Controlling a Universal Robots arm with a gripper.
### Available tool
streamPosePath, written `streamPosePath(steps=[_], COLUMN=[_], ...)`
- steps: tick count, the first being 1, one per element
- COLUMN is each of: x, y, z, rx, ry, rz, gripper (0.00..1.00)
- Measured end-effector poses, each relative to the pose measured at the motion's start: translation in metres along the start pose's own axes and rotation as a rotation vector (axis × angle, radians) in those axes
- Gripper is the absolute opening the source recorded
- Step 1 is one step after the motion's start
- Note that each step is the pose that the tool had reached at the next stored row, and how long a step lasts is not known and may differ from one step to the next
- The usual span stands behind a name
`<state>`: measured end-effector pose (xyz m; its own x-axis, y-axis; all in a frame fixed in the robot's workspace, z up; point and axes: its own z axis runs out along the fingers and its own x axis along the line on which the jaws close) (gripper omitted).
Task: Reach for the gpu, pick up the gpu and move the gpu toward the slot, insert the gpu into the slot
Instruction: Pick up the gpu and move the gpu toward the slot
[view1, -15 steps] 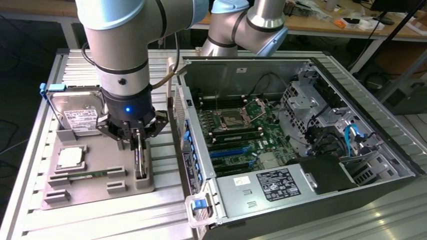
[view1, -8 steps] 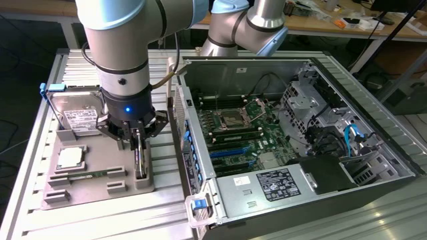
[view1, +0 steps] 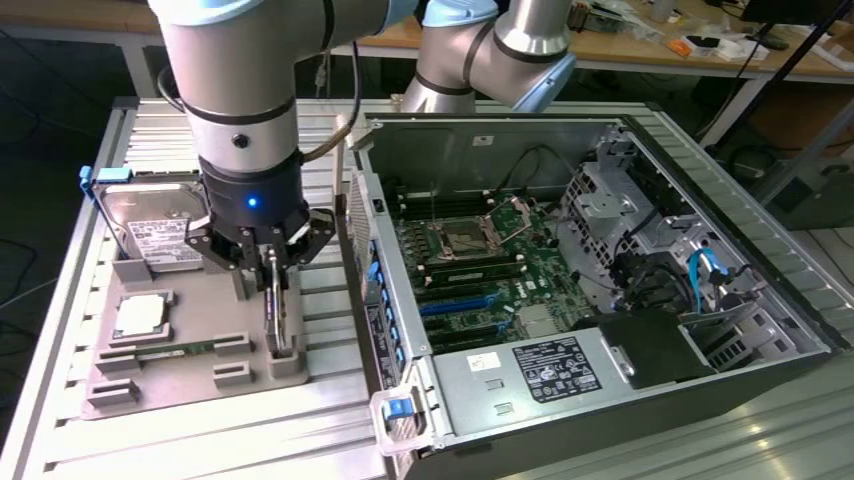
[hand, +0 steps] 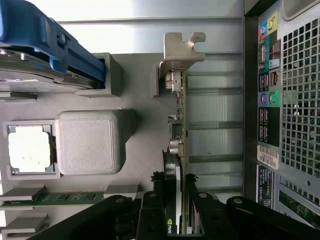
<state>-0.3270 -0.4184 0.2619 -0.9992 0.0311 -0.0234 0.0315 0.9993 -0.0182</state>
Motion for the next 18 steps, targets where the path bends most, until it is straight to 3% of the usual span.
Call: streamPosePath(steps=[12, 18], x=[-0.001, -0.002], y=[-0.001, -0.0017], z=[-0.0566, -0.0914], rx=[0.0002, 0.0017], ry=[0.0, -0.0001], rz=[0.0, 0.0], gripper=[0.27, 0.27])
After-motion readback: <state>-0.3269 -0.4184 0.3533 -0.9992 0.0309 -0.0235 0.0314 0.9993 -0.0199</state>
